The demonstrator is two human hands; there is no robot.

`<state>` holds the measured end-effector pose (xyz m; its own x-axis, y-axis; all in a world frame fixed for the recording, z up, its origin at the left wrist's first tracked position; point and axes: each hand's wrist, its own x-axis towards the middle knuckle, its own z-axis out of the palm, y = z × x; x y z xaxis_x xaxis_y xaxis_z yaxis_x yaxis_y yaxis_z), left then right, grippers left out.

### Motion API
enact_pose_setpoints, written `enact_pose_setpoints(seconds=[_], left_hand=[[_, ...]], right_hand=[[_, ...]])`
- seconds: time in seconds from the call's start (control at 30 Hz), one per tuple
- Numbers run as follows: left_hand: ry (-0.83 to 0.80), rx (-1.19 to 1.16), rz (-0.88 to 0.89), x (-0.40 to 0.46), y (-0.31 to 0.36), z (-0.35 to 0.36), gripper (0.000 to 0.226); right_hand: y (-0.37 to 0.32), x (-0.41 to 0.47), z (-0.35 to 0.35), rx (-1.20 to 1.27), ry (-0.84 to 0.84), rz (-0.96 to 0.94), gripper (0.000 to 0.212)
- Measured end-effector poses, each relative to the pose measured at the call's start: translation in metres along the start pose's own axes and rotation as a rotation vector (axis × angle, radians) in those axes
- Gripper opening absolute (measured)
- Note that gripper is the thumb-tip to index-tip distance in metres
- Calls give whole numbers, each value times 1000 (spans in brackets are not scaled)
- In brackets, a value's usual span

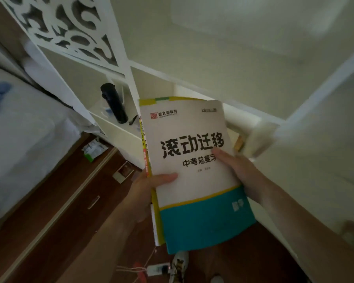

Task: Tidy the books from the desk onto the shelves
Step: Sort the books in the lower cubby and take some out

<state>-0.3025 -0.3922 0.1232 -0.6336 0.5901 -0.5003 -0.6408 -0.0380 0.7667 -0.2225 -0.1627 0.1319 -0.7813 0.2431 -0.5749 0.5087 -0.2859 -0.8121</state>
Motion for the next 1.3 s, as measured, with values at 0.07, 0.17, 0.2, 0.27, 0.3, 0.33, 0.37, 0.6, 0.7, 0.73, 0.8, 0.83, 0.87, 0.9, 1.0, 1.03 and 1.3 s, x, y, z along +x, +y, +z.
enact_pose_setpoints(seconds=[0.07, 0.17, 0.2, 0.27, 0.3, 0.33, 0.37, 0.6, 0.7, 0.73, 0.8, 0.83, 0.87, 0.9, 1.0, 1.03, 1.3], left_hand=[[-20, 46, -61, -22, -10, 4, 51], [-40, 196, -71, -39, -36, 15, 38], [-78, 281, -49, -41, -47, 24, 39], [-140, 426, 17, -35, -73, 46, 46], [-155, 477, 49, -27, -85, 63, 50], [-174, 514, 78, -18, -95, 81, 53], [-192, 543, 104, -9, -105, 99, 53], [-190, 832, 268, 72, -125, 214, 28], [-200, 852, 267, 86, -142, 235, 13], [-209, 829, 261, 88, -148, 237, 15], [-228, 782, 243, 95, -158, 241, 22], [-237, 756, 226, 98, -161, 245, 23], [-241, 726, 210, 104, -164, 248, 25], [-239, 699, 206, 108, -165, 252, 29], [-243, 646, 207, 121, -167, 260, 44], [-228, 648, 205, 126, -169, 262, 43], [-128, 579, 158, 144, -207, 261, 36]], right_hand=[[22, -31, -5, 220, -122, 79, 43], [70, -68, -23, 251, -16, 82, 36], [86, -81, -34, 243, 68, 64, 34], [110, -103, -58, 211, 237, 15, 30], [118, -114, -75, 189, 304, -19, 28], [123, -124, -94, 163, 361, -55, 25], [127, -133, -112, 145, 415, -90, 23], [131, -147, -227, 60, 582, -244, 28], [140, -138, -252, 59, 589, -255, 33], [145, -135, -257, 72, 579, -253, 32], [155, -129, -267, 118, 566, -241, 36], [157, -127, -270, 149, 567, -240, 39], [159, -124, -274, 186, 569, -247, 39], [159, -123, -279, 212, 572, -266, 39], [161, -117, -289, 270, 577, -301, 40], [165, -114, -293, 265, 575, -311, 41], [181, -89, -299, 139, 474, -442, 32]])
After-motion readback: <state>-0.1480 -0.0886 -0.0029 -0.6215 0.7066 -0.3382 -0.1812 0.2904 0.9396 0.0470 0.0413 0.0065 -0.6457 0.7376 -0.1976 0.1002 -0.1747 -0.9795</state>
